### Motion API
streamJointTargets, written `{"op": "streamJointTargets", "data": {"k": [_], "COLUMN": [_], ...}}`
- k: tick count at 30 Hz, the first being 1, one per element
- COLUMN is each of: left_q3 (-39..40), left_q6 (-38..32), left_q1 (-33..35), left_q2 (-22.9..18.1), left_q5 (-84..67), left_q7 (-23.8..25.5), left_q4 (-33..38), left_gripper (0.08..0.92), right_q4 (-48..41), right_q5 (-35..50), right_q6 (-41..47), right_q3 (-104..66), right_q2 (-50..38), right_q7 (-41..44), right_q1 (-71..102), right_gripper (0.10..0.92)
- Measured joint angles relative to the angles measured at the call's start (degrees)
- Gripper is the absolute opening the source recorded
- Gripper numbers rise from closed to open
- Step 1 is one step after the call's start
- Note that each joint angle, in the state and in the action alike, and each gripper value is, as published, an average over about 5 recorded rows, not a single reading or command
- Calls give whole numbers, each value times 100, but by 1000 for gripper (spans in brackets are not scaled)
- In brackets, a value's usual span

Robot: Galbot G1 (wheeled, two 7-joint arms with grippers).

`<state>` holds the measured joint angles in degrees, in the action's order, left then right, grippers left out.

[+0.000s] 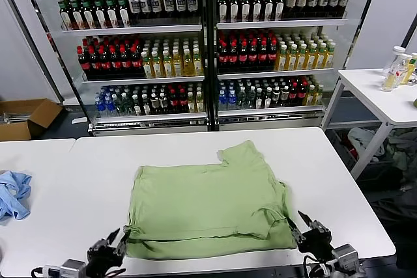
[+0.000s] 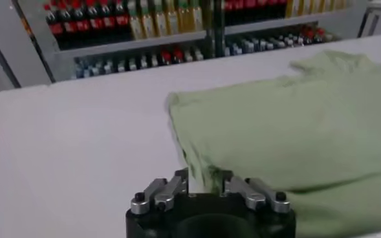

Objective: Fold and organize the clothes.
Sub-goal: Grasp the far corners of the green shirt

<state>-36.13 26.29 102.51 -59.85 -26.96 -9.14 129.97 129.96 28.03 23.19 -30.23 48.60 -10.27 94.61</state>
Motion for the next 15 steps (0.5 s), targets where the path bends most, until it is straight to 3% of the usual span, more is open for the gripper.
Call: {"op": "streamJointTargets", "data": {"k": [9,15], "left_q3": [187,484], "left_q6": [-124,-77], "left_q1": [-923,-1871], "left_q2": [286,439], "left_q5": [-605,-919], "left_q7": [-267,-370], "left_q4": [-605,-1265], "left_gripper": [695,814], "right_q4": [-816,-1648], "right_q5": [724,1144], "right_q6": [440,677], "right_q3": [813,1513], "right_q2": [129,302], "right_q7": [-417,-620], "right_q1": [-1803,-3156], "right_gripper": [807,822]}}
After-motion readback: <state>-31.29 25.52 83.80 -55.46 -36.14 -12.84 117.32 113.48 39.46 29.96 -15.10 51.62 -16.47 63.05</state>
